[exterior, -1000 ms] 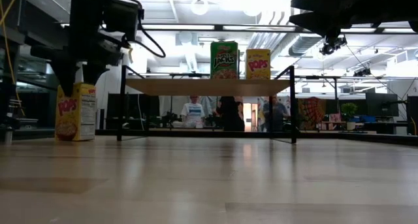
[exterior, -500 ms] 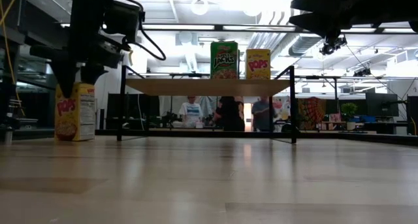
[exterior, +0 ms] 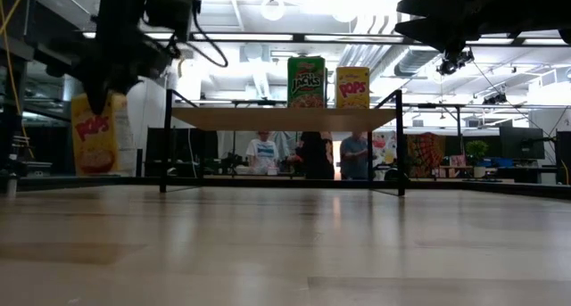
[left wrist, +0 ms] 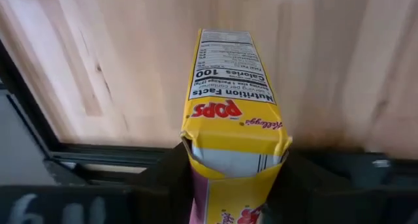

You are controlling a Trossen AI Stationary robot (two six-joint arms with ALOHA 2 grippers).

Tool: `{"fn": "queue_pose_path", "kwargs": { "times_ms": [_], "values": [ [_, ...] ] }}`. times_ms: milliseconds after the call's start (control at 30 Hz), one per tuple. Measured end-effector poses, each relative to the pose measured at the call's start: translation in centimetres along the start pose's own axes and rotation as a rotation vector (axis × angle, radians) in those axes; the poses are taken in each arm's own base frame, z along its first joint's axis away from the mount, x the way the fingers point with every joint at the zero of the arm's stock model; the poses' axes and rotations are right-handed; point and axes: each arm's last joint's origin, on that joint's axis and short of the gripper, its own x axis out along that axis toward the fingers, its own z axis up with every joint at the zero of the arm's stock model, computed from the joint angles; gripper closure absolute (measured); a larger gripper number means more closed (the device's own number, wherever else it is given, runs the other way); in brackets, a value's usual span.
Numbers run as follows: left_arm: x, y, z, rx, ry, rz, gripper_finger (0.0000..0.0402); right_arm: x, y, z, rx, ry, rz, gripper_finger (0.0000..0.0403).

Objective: Stack cereal on shelf
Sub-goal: Put the yellow cereal box on the shelf aligned with the other yellow cereal box

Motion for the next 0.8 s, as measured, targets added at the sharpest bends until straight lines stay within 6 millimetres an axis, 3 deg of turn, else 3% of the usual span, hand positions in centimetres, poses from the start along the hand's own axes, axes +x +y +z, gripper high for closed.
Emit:
{"fn": "queue_pose_path", "kwargs": {
  "times_ms": [167,467,800],
  "values": [
    [-2.5,0.2,0.1,-0.064,-0.067,-0.048,0.0263,0.0,0.0,0.0,-0.001,0.0,0.0,0.0152],
    [-5.6,-1.1,-0.3,-0.086,-0.073,-0.091,0.0263,0.0,0.0,0.0,-0.005,0.0,0.0,0.0152],
    [-10.6,-2.6,0.3,-0.119,-0.281,-0.153,0.0263,0.0,0.0,0.0,-0.01,0.0,0.0,0.0152]
  ]
}}
